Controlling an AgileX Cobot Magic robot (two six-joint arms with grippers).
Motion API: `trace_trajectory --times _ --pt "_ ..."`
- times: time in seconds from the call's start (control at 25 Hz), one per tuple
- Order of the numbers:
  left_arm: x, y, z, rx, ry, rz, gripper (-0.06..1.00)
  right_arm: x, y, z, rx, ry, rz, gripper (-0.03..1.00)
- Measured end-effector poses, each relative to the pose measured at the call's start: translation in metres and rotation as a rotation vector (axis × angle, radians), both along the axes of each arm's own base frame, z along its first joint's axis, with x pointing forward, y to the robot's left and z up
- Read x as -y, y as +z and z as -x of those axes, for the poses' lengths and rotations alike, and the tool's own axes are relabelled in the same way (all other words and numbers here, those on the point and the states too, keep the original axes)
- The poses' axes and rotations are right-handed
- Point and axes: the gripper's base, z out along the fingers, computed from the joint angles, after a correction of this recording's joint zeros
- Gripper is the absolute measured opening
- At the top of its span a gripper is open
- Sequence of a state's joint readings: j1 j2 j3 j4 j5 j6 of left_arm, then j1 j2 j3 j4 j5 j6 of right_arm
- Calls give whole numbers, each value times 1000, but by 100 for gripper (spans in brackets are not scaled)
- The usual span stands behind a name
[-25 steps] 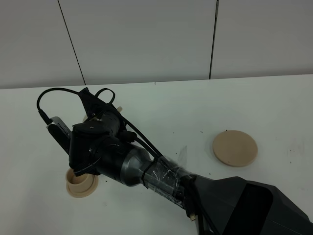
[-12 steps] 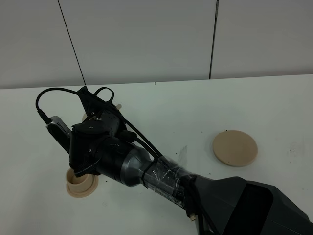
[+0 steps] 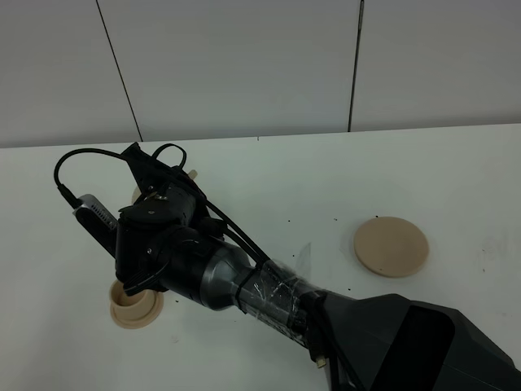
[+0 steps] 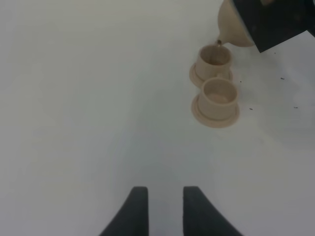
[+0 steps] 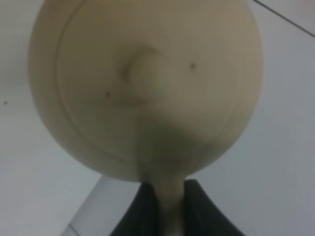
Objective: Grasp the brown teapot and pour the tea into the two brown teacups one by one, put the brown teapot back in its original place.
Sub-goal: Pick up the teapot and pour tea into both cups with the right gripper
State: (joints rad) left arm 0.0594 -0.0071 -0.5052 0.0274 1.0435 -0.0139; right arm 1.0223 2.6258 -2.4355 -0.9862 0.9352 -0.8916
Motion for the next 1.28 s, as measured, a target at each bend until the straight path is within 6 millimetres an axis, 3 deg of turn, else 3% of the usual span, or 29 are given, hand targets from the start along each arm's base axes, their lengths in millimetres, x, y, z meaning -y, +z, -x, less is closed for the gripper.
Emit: trace_trajectory --times 1.28 --pt "0 0 0 0 -1 -1 24 0 2 -1 33 12 20 9"
